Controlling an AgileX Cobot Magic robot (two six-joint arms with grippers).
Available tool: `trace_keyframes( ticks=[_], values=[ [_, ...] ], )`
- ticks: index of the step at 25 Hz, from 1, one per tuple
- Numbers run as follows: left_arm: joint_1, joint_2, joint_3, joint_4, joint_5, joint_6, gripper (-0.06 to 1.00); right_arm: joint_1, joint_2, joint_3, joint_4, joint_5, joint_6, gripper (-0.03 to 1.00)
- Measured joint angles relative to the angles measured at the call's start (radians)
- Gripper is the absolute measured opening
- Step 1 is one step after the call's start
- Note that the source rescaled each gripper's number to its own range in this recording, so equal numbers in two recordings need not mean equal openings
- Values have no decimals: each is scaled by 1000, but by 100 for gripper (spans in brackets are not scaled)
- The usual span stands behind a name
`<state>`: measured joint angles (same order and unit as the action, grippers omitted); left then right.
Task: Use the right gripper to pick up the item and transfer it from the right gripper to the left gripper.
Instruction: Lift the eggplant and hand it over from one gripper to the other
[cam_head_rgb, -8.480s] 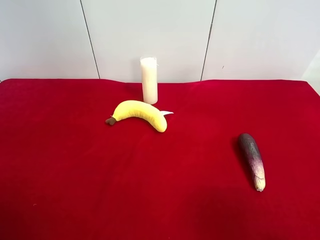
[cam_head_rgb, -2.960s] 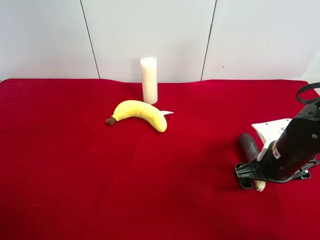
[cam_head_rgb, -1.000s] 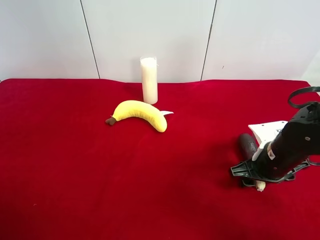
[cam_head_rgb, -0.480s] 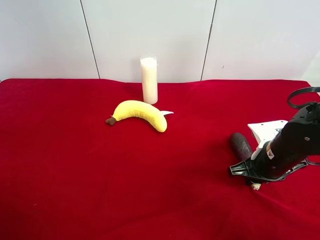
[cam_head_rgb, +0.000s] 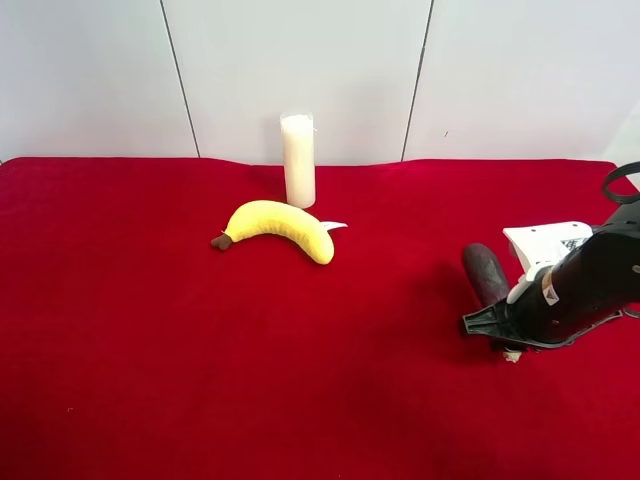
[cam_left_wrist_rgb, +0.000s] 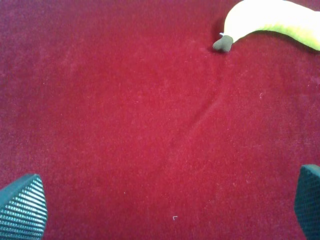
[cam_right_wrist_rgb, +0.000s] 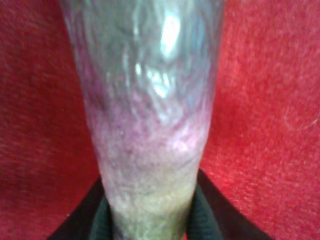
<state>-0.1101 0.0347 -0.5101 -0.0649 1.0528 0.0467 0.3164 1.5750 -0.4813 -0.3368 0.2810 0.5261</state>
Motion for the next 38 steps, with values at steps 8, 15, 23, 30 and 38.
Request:
trace_keyframes(
  ticks=[8, 15, 23, 30, 38],
  values=[
    [0, 0, 0, 0, 0, 0, 100, 63, -63, 1, 0, -21, -61, 0],
    [0, 0, 0, 0, 0, 0, 100, 153, -124, 1, 20, -107, -211, 0],
    [0, 0, 0, 0, 0, 0, 100, 225, -194, -13, 26, -159, -306, 0],
    [0, 0, 0, 0, 0, 0, 100, 311, -198, -211, 26, -56, -343, 0],
    [0, 0, 0, 0, 0, 0, 100, 341, -201, -337, 22, -76, -427, 0]
  ],
)
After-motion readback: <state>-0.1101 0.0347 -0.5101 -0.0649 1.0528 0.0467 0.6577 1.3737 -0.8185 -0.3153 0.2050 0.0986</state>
